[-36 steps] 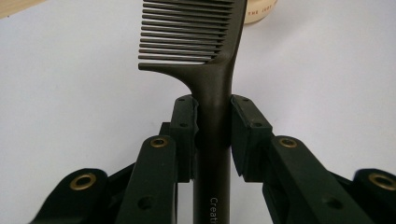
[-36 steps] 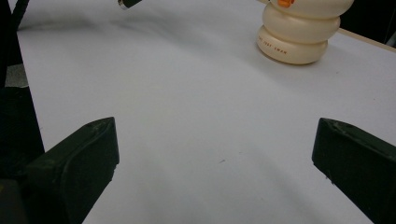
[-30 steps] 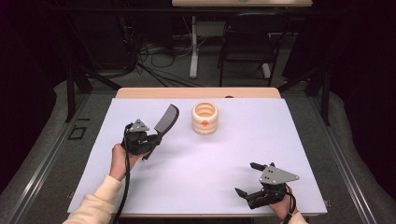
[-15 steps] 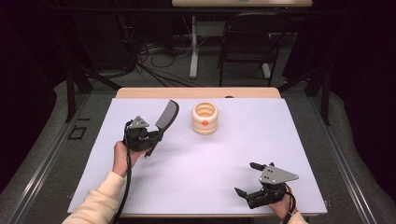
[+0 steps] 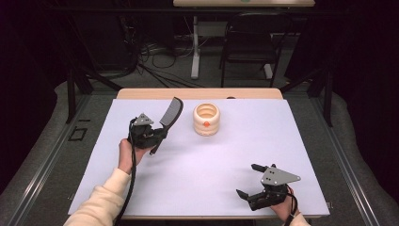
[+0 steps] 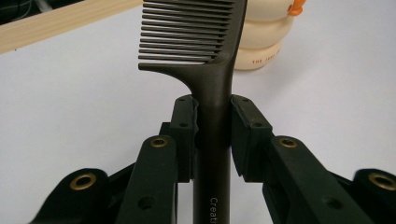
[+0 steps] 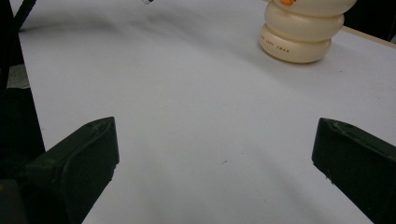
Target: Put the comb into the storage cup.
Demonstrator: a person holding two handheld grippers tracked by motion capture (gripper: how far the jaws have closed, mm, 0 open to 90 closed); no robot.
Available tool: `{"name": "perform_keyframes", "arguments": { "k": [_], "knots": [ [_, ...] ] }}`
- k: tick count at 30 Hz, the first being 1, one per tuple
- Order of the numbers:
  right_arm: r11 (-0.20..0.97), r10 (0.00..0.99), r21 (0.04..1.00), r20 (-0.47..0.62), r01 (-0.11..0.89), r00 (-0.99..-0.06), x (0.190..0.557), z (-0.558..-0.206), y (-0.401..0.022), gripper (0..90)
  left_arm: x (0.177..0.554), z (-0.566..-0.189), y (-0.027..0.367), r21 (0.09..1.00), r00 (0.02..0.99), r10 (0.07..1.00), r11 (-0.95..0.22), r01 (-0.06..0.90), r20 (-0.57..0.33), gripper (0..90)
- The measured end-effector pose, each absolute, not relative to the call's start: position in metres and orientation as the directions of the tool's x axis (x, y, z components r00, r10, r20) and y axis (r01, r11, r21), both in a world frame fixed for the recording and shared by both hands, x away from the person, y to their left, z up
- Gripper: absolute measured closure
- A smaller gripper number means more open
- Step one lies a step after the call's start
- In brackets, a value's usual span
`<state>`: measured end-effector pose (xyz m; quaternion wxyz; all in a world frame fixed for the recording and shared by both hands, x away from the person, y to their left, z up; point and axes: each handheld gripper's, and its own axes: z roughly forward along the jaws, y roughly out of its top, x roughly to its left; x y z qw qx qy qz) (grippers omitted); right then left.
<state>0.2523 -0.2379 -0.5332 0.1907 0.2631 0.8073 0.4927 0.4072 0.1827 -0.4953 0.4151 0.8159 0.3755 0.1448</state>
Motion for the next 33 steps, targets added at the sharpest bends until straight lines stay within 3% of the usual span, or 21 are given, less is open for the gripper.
{"name": "perform_keyframes", "arguments": {
  "k": [33],
  "knots": [
    [0.381,0.607,0.892,-0.042,0.244,-0.794,0.254,-0.534,-0.236,0.3,0.426,-0.483,0.161,0.831,0.682,0.723,-0.310,0.463,-0.110,72.3]
  ]
}}
